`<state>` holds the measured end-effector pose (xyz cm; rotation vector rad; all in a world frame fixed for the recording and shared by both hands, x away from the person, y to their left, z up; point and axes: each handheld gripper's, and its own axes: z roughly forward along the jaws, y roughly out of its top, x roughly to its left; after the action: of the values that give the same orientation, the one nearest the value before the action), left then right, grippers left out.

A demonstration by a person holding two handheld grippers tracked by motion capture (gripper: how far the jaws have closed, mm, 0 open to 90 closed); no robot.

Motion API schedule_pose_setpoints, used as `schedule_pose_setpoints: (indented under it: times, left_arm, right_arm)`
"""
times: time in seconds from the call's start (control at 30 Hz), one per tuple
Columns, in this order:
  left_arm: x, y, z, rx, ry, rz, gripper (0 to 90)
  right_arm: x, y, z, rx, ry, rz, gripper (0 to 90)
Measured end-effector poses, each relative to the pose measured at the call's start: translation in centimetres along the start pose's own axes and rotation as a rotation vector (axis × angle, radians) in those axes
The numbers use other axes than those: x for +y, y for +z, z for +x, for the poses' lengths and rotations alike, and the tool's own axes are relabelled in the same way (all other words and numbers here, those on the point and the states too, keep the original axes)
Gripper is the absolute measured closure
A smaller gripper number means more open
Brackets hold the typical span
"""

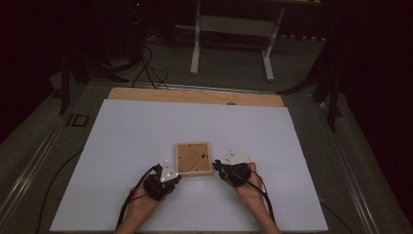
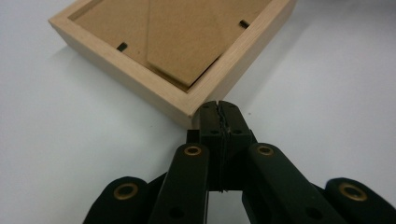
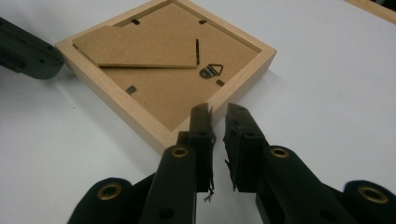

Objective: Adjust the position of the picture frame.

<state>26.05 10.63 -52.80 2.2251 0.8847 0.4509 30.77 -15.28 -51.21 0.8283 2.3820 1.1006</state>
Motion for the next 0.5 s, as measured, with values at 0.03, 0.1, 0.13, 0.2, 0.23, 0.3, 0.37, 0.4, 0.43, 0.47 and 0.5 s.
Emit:
schedule_pose_setpoints:
  times: [0.03,0.1,0.13,0.2,0.23,0.3,0.37,0.4,0.43,0.47,0.5]
  left_arm:
    - [0.03,0.06,-0.01,0.002,0.003,0.002,89.2]
    - [0.09,0.21,-0.09,0.005,0.001,0.002,89.2]
    - [0.13,0.28,-0.12,0.007,0.003,0.003,89.2]
    - [0.2,0.42,-0.1,0.011,0.009,0.003,89.2]
    - [0.23,0.47,-0.08,0.011,0.009,0.003,89.2]
    - [0.26,0.57,-0.01,0.011,0.006,0.001,89.2]
    - [0.28,0.64,0.04,0.012,0.006,0.0,89.2]
    - [0.29,0.66,0.07,0.011,0.005,0.0,89.2]
    - [0.3,0.67,0.08,0.012,0.005,0.0,89.2]
    - [0.3,0.69,0.08,0.013,0.004,-0.002,89.2]
    - [0.31,0.69,0.1,0.013,0.005,-0.001,89.2]
  right_arm:
    - [0.01,-0.04,0.01,0.003,0.003,-0.004,80.5]
    - [0.09,-0.18,0.05,0.005,0.003,-0.011,80.5]
    - [0.13,-0.27,0.08,0.005,0.004,-0.017,80.5]
    - [0.18,-0.39,0.1,0.007,0.005,-0.021,80.5]
    - [0.25,-0.65,0.13,0.016,0.014,-0.031,80.5]
    - [0.31,-0.87,0.11,0.021,0.013,-0.038,80.7]
    - [0.33,-0.99,0.26,0.031,0.018,-0.043,81.5]
    - [0.33,-1.01,0.4,0.034,0.015,-0.043,82.5]
    - [0.33,-1.0,0.56,0.039,0.006,-0.042,83.5]
    - [0.33,-0.98,0.77,0.042,-0.002,-0.038,84.6]
    - [0.31,-0.91,0.99,0.045,-0.006,-0.036,86.1]
